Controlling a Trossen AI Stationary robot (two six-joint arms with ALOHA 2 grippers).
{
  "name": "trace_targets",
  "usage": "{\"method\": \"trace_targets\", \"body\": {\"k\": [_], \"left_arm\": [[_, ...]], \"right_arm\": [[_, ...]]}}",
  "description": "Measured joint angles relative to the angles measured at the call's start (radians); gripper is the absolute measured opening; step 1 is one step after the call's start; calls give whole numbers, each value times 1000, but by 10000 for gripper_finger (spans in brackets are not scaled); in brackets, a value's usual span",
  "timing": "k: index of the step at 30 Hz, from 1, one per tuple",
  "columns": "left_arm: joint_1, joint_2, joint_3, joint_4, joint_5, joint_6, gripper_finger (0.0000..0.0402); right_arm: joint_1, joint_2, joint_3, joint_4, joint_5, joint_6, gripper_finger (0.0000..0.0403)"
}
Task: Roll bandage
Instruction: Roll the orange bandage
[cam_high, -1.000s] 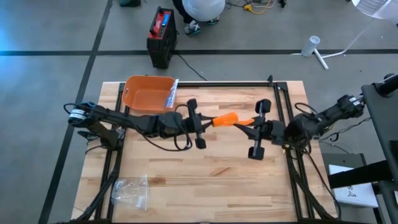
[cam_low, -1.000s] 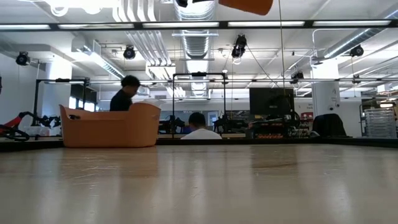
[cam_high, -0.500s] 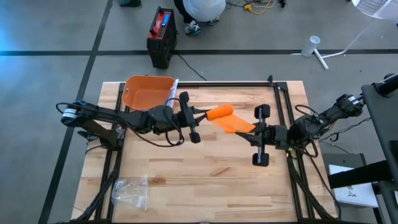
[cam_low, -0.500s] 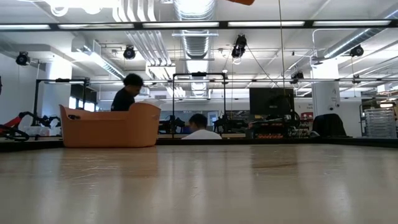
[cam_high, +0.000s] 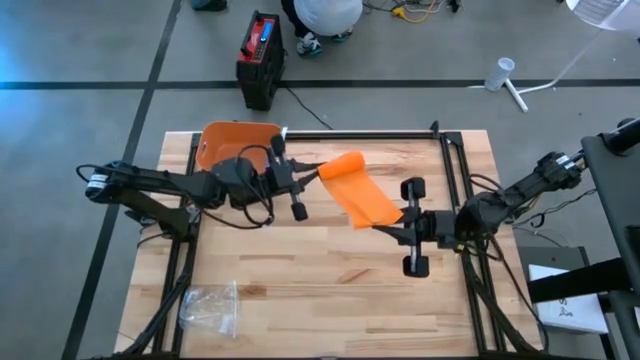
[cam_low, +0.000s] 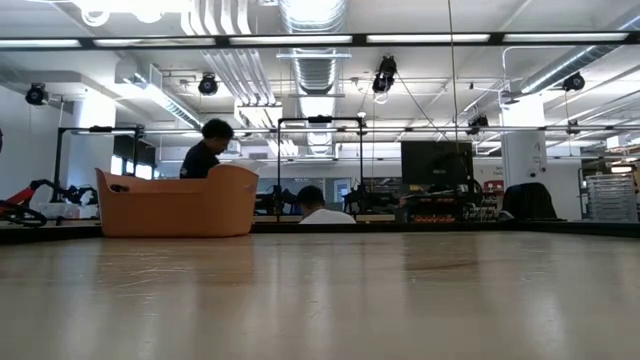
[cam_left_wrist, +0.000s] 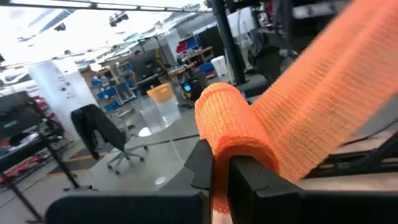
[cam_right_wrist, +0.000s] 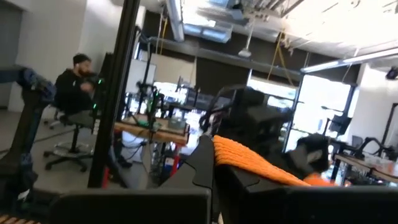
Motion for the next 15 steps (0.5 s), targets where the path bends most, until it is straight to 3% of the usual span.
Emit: {"method": "trace_targets", "body": {"k": [15], "left_arm": [[-37, 163, 10, 14, 108, -80, 10]], "right_arm": [[-43, 0, 72, -16, 114, -110, 0]]}}
